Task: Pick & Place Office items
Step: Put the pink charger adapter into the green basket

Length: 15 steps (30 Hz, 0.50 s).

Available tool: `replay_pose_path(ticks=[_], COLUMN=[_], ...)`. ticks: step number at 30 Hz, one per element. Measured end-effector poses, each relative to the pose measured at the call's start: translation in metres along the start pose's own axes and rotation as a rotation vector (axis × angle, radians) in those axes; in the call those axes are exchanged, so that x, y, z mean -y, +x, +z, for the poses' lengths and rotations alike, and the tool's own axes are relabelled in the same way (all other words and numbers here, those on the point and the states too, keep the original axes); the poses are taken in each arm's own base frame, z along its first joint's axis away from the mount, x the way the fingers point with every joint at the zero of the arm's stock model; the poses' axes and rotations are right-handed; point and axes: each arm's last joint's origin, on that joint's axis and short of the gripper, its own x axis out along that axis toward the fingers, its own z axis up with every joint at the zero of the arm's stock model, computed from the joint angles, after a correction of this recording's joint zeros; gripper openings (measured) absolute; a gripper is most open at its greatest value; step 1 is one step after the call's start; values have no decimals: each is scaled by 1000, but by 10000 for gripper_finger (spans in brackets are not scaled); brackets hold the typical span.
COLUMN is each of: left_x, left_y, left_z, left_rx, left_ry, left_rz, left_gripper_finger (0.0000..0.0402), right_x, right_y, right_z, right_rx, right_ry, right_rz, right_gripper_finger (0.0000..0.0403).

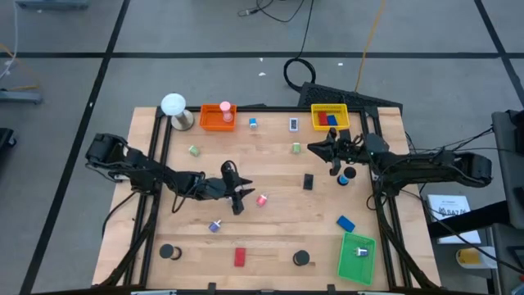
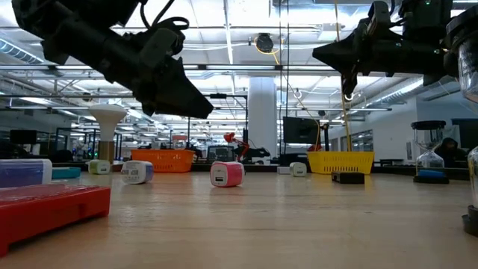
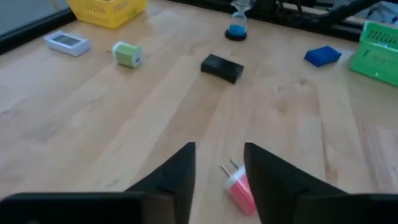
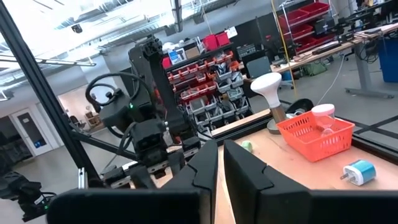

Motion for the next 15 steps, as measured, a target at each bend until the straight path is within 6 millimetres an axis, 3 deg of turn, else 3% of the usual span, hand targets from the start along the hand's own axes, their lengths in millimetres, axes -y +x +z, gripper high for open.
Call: replay_pose_path(ticks=[8, 15], left_x=[12, 27], left_y=[25, 46], left_z=[-18, -11], left_rx=[-40, -138], left_ry=[16, 111], left_rz=[51, 144], left_gripper_finger=[225, 276], right_x=[0, 0], right_y=[0, 0], right_z=[1, 1], right_rx=[9, 9], right_ry=[-2, 27], right_rz=[4, 4], right_gripper_finger=[18, 18])
